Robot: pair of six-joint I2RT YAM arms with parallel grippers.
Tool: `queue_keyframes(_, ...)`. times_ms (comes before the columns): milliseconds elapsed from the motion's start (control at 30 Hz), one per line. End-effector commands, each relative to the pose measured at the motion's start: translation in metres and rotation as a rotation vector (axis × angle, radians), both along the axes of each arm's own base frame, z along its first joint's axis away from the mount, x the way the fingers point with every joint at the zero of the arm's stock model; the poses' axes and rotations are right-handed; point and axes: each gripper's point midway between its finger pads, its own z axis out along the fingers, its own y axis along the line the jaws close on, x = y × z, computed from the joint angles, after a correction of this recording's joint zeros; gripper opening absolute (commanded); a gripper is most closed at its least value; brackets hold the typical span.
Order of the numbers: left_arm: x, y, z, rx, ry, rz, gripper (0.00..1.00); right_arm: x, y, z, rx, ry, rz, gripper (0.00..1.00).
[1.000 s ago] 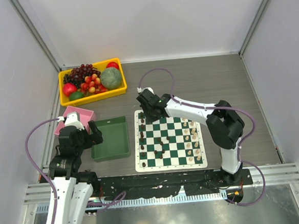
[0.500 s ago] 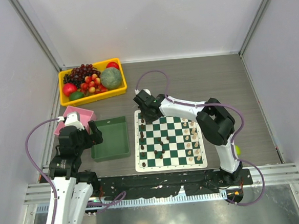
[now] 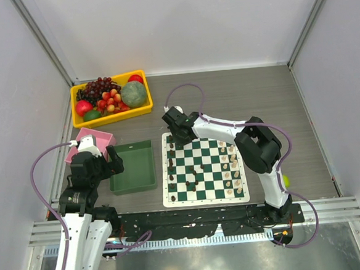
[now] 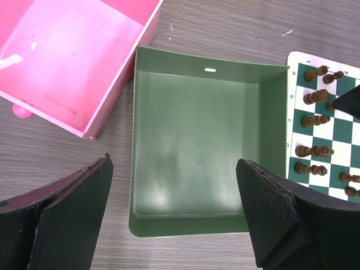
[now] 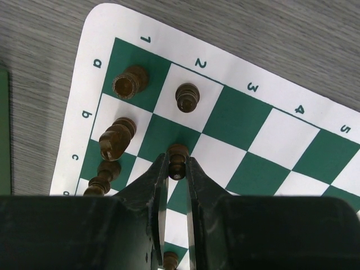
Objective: Set up the chess pieces on the board
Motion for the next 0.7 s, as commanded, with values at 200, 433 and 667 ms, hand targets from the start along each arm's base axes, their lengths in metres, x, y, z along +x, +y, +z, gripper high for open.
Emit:
queue_keyframes(200, 0.0053, -0.0023, 0.0077, -0.010, -0.028, -0.009, 0.99, 0.0127, 0.0140, 0.0139, 0.045, -0.042, 0.001, 0.19)
queue_keyframes(433, 0.0049, -0.0017, 0.0078, -0.009, -0.035, -0.006, 0.99, 0.0118, 0.0160, 0.0111, 0.048, -0.032, 0.005, 0.19)
queue_keyframes(667, 0.0050, -0.0021, 0.0082, -0.009, -0.035, -0.008, 0.99, 0.0111, 0.0168, 0.0063, 0.050, -0.023, 0.001, 0.19)
